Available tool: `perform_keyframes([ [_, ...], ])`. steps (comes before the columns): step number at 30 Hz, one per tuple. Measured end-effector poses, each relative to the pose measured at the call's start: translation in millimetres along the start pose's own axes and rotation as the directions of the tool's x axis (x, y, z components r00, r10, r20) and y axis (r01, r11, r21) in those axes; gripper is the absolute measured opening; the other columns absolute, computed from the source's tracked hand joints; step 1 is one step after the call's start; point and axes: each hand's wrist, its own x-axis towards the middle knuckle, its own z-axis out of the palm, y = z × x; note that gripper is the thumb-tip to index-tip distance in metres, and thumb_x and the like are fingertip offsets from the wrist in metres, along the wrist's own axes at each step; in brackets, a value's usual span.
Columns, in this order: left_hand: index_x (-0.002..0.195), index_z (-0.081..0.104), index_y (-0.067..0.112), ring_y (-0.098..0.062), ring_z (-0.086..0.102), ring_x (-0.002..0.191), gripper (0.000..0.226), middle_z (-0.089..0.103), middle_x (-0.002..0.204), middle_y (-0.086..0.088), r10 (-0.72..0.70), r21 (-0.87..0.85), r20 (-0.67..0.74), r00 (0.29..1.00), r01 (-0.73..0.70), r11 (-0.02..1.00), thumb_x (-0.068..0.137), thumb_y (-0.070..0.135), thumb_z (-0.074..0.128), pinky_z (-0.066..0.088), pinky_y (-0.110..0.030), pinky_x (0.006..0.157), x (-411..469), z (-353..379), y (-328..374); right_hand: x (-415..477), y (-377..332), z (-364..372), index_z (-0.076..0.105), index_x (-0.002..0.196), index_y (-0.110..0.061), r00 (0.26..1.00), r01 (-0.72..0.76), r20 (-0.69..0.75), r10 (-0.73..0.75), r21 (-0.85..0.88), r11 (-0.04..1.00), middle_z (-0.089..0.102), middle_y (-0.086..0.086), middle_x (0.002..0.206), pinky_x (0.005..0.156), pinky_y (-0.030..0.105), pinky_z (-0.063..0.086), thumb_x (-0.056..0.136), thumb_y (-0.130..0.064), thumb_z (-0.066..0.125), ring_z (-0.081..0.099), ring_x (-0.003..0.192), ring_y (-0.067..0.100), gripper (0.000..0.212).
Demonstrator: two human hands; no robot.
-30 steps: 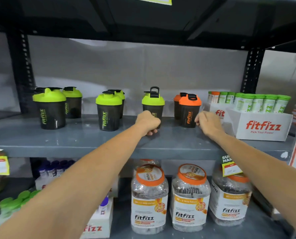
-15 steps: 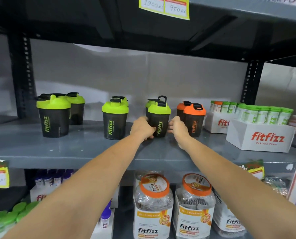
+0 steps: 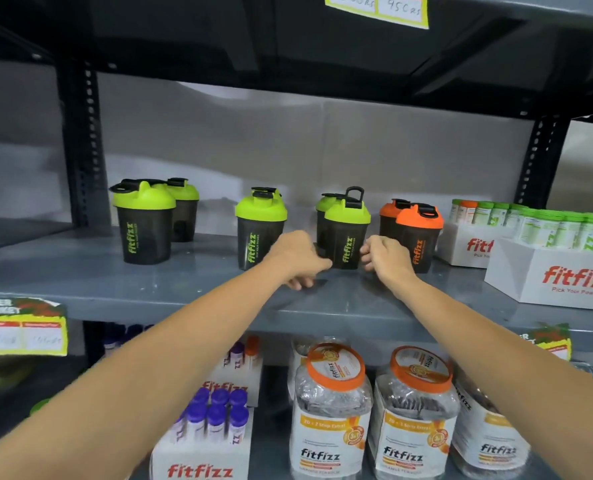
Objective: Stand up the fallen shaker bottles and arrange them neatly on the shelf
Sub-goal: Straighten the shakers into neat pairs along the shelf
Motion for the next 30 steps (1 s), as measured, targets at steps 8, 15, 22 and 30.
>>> perform_keyframes([
  [8, 0.067, 0.051, 0.017, -0.008, 0.051, 0.044, 0.047, 0.058, 0.040, 0.008, -0.125, 0.408, -0.328, 0.936, 0.260, 0.876, 0.072, 0.060, 0.070, 0.035, -0.020, 0.047, -37.5, -73.6, -66.7, -35.6, -53.4, 61.0, 0.065, 0.083, -0.004, 0.973, 0.145, 0.174, -0.155, 0.068, 0.987, 0.070, 0.015, 0.088, 0.083, 0.039, 0.049, 0.089, -0.038, 0.043, 0.065, 0.081, 0.030, 0.040],
  [15, 0.106, 0.055, 0.021, -0.024, 0.068, 0.092, 0.051, 0.069, 0.101, -0.003, -0.138, 0.230, -0.231, 0.963, 0.192, 0.954, 0.071, 0.050, 0.078, 0.054, -0.036, 0.085, -22.7, -75.7, -73.0, -49.8, -89.9, 99.4, 0.057, 0.073, -0.008, 0.990, 0.033, 0.134, -0.048, 0.112, 0.993, 0.067, 0.017, 0.093, 0.091, 0.048, 0.050, 0.089, -0.044, 0.036, 0.065, 0.094, 0.038, 0.045],
  [22, 0.106, 0.059, 0.022, -0.025, 0.066, 0.097, 0.046, 0.068, 0.108, -0.003, -0.126, 0.146, -0.245, 0.961, 0.166, 0.975, 0.071, 0.043, 0.081, 0.053, -0.037, 0.088, -4.6, -72.9, -77.5, -47.3, -86.0, 111.7, 0.065, 0.092, 0.000, 0.996, -0.010, 0.092, 0.000, 0.109, 0.994, 0.067, 0.020, 0.105, 0.094, 0.046, 0.047, 0.092, -0.043, 0.033, 0.062, 0.098, 0.036, 0.055],
  [30, 0.113, 0.058, 0.019, -0.025, 0.063, 0.104, 0.055, 0.066, 0.110, -0.003, -0.131, 0.198, -0.264, 0.955, 0.187, 0.962, 0.071, 0.049, 0.079, 0.045, -0.031, 0.074, 9.0, -72.1, -79.1, -35.9, -83.8, 119.3, 0.064, 0.089, 0.000, 0.996, 0.042, 0.080, -0.038, -0.039, 0.998, 0.066, 0.023, 0.104, 0.084, 0.038, 0.041, 0.096, -0.043, 0.029, 0.058, 0.100, 0.037, 0.056],
])
